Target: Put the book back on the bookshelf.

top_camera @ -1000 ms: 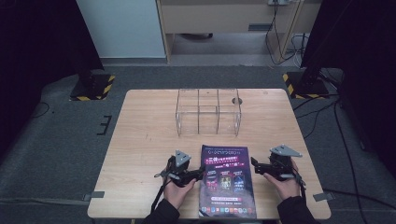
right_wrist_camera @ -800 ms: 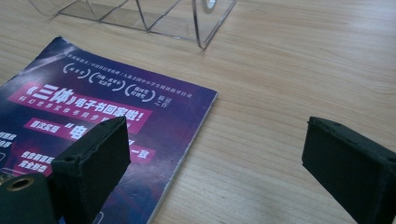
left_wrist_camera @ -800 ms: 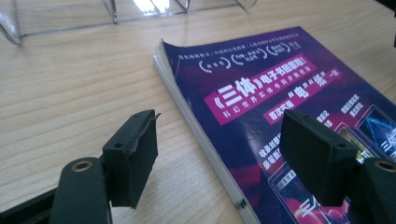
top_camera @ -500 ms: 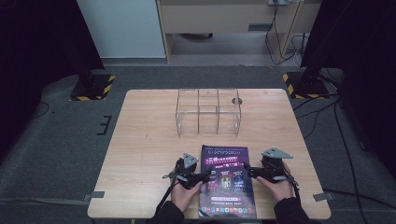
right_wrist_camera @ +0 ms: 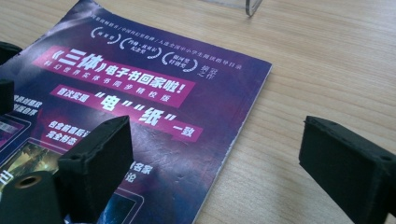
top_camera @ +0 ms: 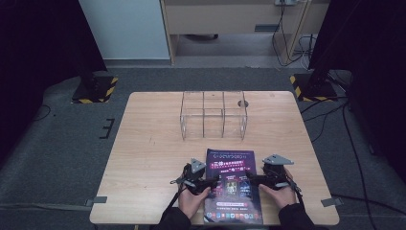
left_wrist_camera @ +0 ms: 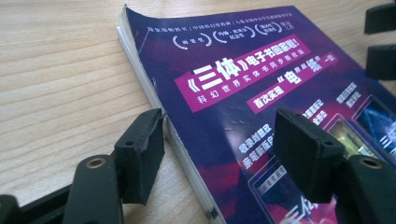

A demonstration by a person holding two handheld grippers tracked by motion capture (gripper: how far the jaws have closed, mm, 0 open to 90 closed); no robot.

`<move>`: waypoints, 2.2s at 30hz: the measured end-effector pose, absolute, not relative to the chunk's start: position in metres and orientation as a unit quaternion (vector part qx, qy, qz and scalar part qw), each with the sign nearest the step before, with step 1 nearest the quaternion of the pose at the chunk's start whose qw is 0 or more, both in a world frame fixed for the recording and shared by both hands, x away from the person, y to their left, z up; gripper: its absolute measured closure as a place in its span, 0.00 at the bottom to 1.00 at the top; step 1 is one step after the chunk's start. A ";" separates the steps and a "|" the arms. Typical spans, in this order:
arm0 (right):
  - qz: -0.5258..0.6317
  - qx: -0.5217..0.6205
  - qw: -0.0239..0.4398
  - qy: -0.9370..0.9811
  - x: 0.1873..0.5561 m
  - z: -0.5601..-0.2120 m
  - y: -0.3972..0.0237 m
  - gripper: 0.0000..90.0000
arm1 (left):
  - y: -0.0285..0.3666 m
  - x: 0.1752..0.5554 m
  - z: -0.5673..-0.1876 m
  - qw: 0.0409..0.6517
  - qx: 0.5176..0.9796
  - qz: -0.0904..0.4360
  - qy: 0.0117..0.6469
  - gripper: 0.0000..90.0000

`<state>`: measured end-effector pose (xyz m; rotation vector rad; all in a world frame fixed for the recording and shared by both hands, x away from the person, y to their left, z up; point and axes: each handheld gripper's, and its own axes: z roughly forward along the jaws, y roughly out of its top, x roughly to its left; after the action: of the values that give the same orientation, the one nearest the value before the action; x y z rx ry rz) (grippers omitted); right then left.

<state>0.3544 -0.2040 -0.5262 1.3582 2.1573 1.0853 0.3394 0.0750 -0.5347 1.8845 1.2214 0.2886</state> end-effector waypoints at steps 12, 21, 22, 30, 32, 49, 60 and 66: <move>0.386 0.481 0.169 0.769 0.354 -0.533 -0.198 0.16 | 0.073 0.341 -0.535 0.426 0.745 0.122 0.499 0.38; 0.390 0.481 0.156 0.770 0.353 -0.537 -0.193 0.18 | 0.070 0.342 -0.535 0.425 0.740 0.125 0.507 0.37; 0.390 0.478 0.157 0.771 0.353 -0.537 -0.192 0.18 | 0.070 0.342 -0.535 0.425 0.739 0.126 0.507 0.37; 0.392 0.471 0.154 0.775 0.352 -0.537 -0.188 0.21 | 0.073 0.342 -0.536 0.440 0.725 0.110 0.518 0.37; 0.392 0.471 0.154 0.775 0.352 -0.537 -0.188 0.21 | 0.074 0.342 -0.537 0.443 0.721 0.107 0.522 0.37; 0.397 0.471 0.149 0.774 0.352 -0.537 -0.190 0.24 | 0.082 0.336 -0.533 0.480 0.698 0.093 0.524 0.44; 0.401 0.472 0.149 0.771 0.353 -0.537 -0.192 0.27 | 0.080 0.332 -0.529 0.517 0.688 0.096 0.500 0.48; 0.399 0.472 0.151 0.771 0.352 -0.537 -0.192 0.27 | 0.082 0.334 -0.535 0.497 0.697 0.102 0.506 0.47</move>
<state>0.3524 -0.1921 -0.5368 1.3565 2.2147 1.1467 0.3340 0.0821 -0.5352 1.6876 1.2257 0.2462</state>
